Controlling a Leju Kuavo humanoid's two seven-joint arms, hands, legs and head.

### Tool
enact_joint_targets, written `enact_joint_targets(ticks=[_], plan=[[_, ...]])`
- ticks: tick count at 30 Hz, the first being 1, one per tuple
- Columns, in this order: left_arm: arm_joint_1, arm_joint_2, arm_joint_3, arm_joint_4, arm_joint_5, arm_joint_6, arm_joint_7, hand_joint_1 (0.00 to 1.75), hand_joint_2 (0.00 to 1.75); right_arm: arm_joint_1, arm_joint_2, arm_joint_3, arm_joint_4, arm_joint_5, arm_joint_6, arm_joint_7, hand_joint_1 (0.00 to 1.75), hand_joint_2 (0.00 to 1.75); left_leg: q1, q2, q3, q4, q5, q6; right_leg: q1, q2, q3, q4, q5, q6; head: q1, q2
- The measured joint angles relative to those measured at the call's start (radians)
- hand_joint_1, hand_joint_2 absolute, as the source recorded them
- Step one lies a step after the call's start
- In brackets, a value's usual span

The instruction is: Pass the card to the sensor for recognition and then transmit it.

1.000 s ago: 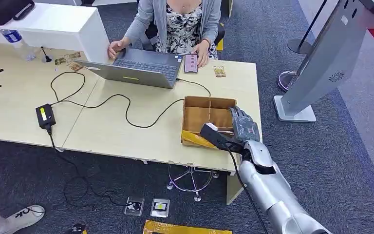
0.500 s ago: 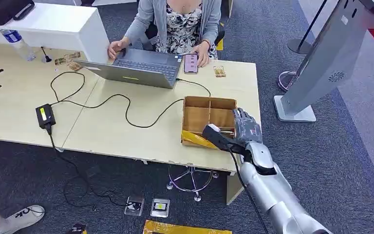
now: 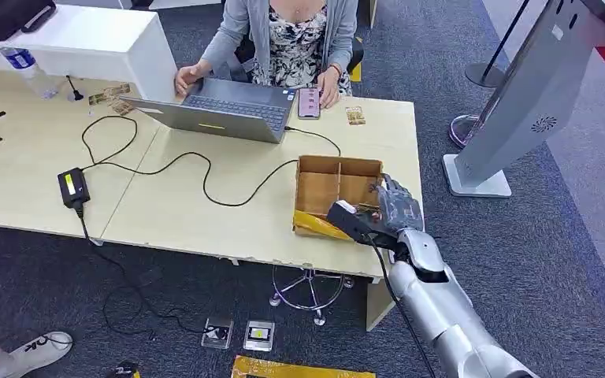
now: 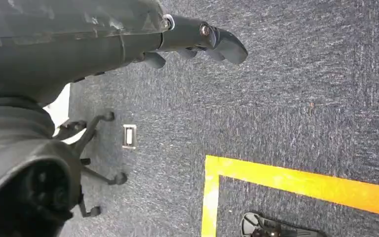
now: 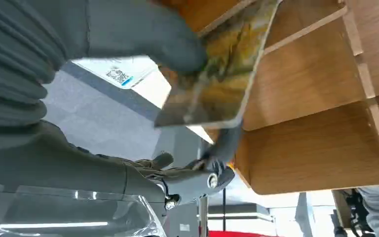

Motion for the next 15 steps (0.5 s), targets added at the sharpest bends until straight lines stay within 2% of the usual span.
enact_joint_targets(ticks=[15], plan=[[0.0,-0.001,0.0,0.0,-0.001,0.0,0.0,0.0,0.0,0.001,0.001,0.0,-0.018,-0.012,0.036,0.002,1.75,1.75,0.0,0.0,0.0,0.0,0.0,0.0,0.0,0.0,0.0,0.0,0.0,0.0,0.0,0.0]])
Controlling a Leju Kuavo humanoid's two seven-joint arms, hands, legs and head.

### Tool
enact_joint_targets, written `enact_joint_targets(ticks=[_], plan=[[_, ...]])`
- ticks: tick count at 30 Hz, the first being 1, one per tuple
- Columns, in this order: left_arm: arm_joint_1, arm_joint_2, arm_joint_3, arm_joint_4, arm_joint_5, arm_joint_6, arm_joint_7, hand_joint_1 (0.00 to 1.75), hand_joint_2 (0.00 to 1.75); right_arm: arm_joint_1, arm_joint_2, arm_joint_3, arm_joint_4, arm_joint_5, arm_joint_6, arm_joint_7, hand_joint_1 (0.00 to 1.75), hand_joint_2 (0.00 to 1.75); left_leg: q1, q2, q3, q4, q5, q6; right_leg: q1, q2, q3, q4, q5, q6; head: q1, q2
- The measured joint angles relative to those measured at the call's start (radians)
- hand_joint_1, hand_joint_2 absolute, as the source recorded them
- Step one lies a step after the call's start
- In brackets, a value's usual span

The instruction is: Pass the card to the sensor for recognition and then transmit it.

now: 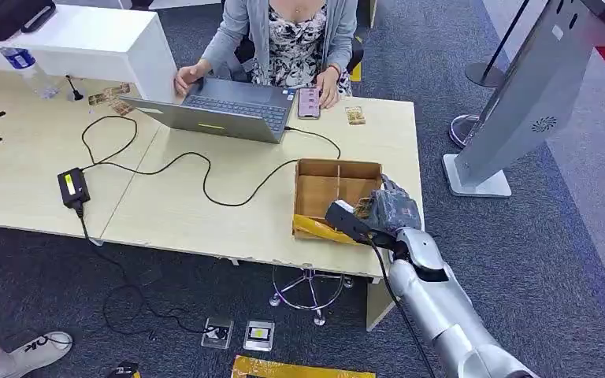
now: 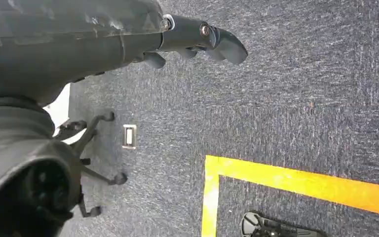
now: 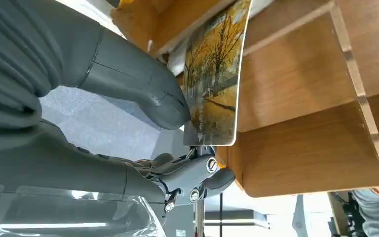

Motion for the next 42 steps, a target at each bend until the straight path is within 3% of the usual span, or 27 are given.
enact_joint_targets(ticks=[13,20,30,36,42], plan=[[0.0,0.0,0.0,0.0,0.0,0.0,0.0,0.0,0.0,-0.007,0.001,0.0,-0.033,-0.017,-0.01,0.003,1.75,1.75,0.0,0.0,0.0,0.0,0.0,0.0,0.0,0.0,0.0,0.0,0.0,0.0,0.0,0.0],[0.0,0.0,-0.002,0.0,-0.011,-0.005,-0.013,0.0,0.0,-0.129,0.002,-0.018,-0.066,-0.023,-0.029,-0.006,1.75,1.75,0.0,0.0,0.0,0.0,0.001,-0.001,0.0,0.0,0.0,0.001,0.001,-0.001,0.0,0.0],[-0.001,-0.001,-0.017,0.0,-0.014,-0.009,-0.033,0.0,0.0,-0.356,0.074,-0.019,-0.052,0.021,-0.013,-0.048,1.75,1.75,0.0,0.0,0.0,0.0,0.001,-0.001,0.0,0.001,-0.001,0.002,0.001,-0.001,0.0,0.0],[-0.001,0.0,-0.026,0.0,-0.018,-0.012,-0.032,0.0,0.0,-0.393,0.128,-0.014,0.01,0.073,0.034,-0.052,1.75,1.75,0.0,0.0,0.0,0.0,0.001,-0.001,0.0,0.0,-0.001,0.002,0.001,-0.001,0.0,0.0],[0.0,0.0,-0.032,0.0,-0.022,-0.012,-0.028,0.0,0.0,-0.43,0.146,0.003,0.082,0.131,0.087,-0.026,1.75,1.75,0.0,0.0,-0.001,0.0,0.001,-0.001,0.0,0.0,-0.001,0.001,0.001,-0.001,0.0,0.0]])
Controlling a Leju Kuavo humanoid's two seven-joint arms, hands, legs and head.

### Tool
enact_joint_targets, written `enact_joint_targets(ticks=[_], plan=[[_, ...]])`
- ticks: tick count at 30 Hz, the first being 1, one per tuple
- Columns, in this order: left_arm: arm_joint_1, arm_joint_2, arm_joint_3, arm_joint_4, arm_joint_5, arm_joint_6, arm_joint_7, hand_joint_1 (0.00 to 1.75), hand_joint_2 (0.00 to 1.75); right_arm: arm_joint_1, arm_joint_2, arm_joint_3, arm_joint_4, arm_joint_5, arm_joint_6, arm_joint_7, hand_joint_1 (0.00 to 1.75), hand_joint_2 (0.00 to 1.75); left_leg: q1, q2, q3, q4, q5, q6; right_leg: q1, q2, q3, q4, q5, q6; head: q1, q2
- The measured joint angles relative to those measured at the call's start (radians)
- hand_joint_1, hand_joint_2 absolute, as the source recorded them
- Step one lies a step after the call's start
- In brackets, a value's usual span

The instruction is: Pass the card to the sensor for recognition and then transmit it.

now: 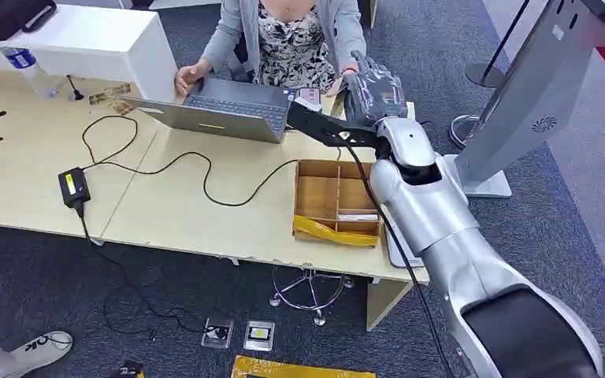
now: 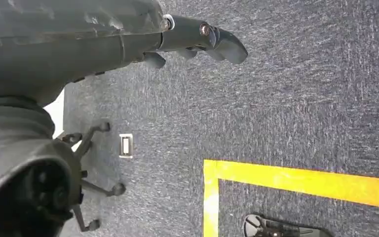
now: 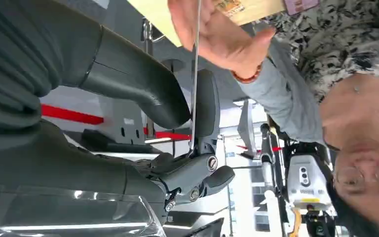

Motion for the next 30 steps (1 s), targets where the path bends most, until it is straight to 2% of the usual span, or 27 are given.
enact_joint_targets(ticks=[8,23,24,25,30], plan=[[0.0,-0.006,-0.007,0.0,0.006,0.0,0.0,0.0,0.0,-0.048,0.011,0.01,0.052,0.016,0.016,-0.001,1.75,1.75,0.0,0.0,0.0,0.0,0.0,0.0,0.0,0.0,0.0,0.0,0.0,0.0,0.0,0.0],[0.0,-0.009,-0.018,0.0,0.002,-0.003,0.012,0.0,0.0,-0.058,0.01,0.014,0.099,0.017,0.027,0.009,1.75,1.75,0.0,0.0,0.0,0.0,0.0,0.0,0.0,0.0,0.0,0.0,0.0,0.0,0.0,0.0],[0.0,-0.009,-0.018,0.0,0.002,-0.003,0.014,0.0,0.0,-0.058,0.009,0.014,0.102,0.017,0.027,0.01,0.0,1.75,0.0,0.0,0.0,0.0,0.0,0.0,0.0,0.0,0.0,0.0,0.0,0.0,0.0,0.0],[0.0,-0.009,-0.018,0.0,0.003,-0.003,0.015,0.0,0.0,-0.058,0.009,0.014,0.105,0.018,0.026,0.01,0.0,0.0,0.0,0.0,0.0,0.0,0.0,0.0,0.0,0.0,0.0,0.0,0.0,0.0,0.0,0.0],[0.0,-0.009,-0.018,0.0,0.011,-0.001,0.02,0.0,0.0,-0.058,0.008,0.015,0.115,0.024,0.005,0.018,0.0,0.0,0.0,0.0,0.0,0.0,0.0,0.0,0.0,0.0,-0.001,0.0,0.0,0.0,0.0,0.0]])
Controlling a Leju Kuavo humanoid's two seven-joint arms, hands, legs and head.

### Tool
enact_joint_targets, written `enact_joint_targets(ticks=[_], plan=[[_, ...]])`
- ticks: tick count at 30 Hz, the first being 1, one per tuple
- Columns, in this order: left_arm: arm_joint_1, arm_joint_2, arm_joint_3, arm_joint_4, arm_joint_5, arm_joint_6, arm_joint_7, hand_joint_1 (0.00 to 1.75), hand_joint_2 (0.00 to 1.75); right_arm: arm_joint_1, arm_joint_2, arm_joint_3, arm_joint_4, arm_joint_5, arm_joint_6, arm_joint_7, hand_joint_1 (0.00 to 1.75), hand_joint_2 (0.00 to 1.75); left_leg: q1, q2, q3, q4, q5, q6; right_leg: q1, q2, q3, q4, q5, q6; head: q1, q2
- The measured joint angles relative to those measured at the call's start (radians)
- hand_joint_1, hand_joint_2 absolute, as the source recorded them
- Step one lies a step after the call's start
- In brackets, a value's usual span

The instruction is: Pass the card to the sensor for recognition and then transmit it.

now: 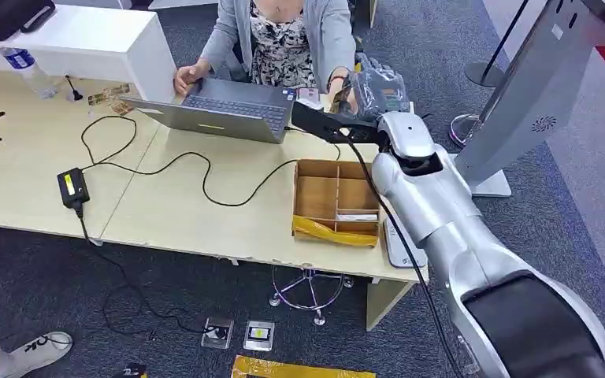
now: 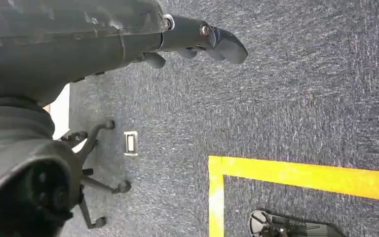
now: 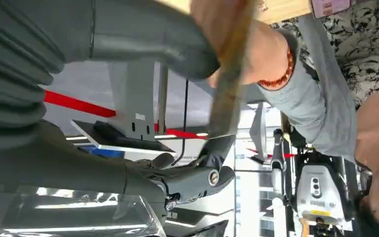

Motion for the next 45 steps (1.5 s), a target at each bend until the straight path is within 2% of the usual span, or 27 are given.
enact_joint_targets(ticks=[11,15,18,22,25,27,31,33,39,42,45], plan=[[0.0,0.004,-0.007,0.0,0.0,0.0,0.0,0.0,0.0,-0.027,-0.014,0.0,0.026,-0.034,-0.002,-0.019,0.0,0.0,0.0,0.0,-0.001,0.0,0.0,0.0,0.0,0.0,-0.001,0.0,0.0,0.0,0.0,0.0],[0.003,0.005,-0.008,0.0,0.009,0.001,0.0,0.0,0.0,-0.046,-0.037,-0.011,0.042,-0.106,-0.002,-0.007,0.0,0.0,0.0,0.0,-0.001,0.0,0.0,0.0,0.0,0.0,-0.001,0.0,0.0,0.0,0.0,0.0],[0.004,0.002,-0.008,0.0,0.016,0.003,0.0,0.0,0.0,-0.051,-0.068,-0.044,0.048,-0.184,-0.031,-0.009,0.0,0.0,0.0,0.0,-0.001,0.001,0.0,0.0,0.0,0.0,-0.001,-0.001,0.0,0.0,0.0,0.0],[0.007,-0.005,-0.008,0.0,0.034,0.009,-0.004,0.0,0.0,-0.056,-0.143,-0.113,0.055,-0.291,-0.071,-0.003,0.0,0.0,0.0,0.0,-0.001,0.002,0.0,0.0,0.0,-0.001,-0.001,-0.001,0.0,0.0,0.0,0.0],[0.01,-0.008,-0.008,0.0,0.042,0.009,-0.004,0.0,0.0,-0.056,-0.205,-0.153,0.063,-0.318,-0.073,0.038,0.0,0.0,-0.001,0.0,-0.001,0.003,0.0,0.0,-0.001,0.0,-0.002,-0.001,0.001,0.001,0.0,0.0],[0.011,-0.01,-0.008,0.0,0.043,0.009,0.004,0.0,0.0,-0.056,-0.261,-0.177,0.068,-0.32,-0.072,0.078,0.0,0.0,-0.001,0.0,-0.001,0.004,0.0,0.0,-0.001,-0.001,-0.001,-0.002,0.001,0.001,0.0,0.0],[0.019,-0.009,-0.008,0.0,0.047,0.008,0.031,0.0,0.0,-0.054,-0.42,-0.222,0.079,-0.303,-0.057,0.122,0.0,0.0,-0.001,-0.004,-0.004,0.006,0.0,0.0,-0.001,-0.004,-0.001,-0.001,0.001,0.001,0.0,0.0],[0.023,-0.008,-0.008,0.001,0.051,0.008,0.032,0.0,0.0,-0.054,-0.467,-0.237,0.083,-0.293,-0.061,0.139,0.0,0.0,-0.001,-0.002,-0.004,0.006,0.0,0.001,-0.001,-0.003,-0.002,-0.001,0.001,0.001,0.0,0.0],[0.017,-0.006,-0.008,0.001,0.064,0.017,0.027,0.0,0.0,-0.053,-0.579,-0.25,0.091,-0.239,-0.163,0.193,0.0,0.0,0.0,0.003,-0.004,0.006,-0.001,0.001,-0.001,0.002,-0.004,-0.001,0.002,0.002,0.0,0.0],[0.019,-0.005,-0.008,0.001,0.07,0.019,0.011,0.0,0.0,-0.041,-0.643,-0.267,0.097,-0.242,-0.168,0.22,0.0,0.0,0.0,0.0,-0.005,0.006,-0.001,0.001,0.0,-0.001,-0.004,-0.001,0.002,0.002,0.0,0.0],[0.016,-0.004,-0.008,0.001,0.076,0.019,0.004,0.0,0.0,-0.012,-0.686,-0.277,0.1,-0.249,-0.164,0.221,0.0,0.0,0.0,0.002,-0.005,0.006,-0.001,0.001,0.0,0.0,-0.005,-0.001,0.002,0.002,0.0,0.0]])
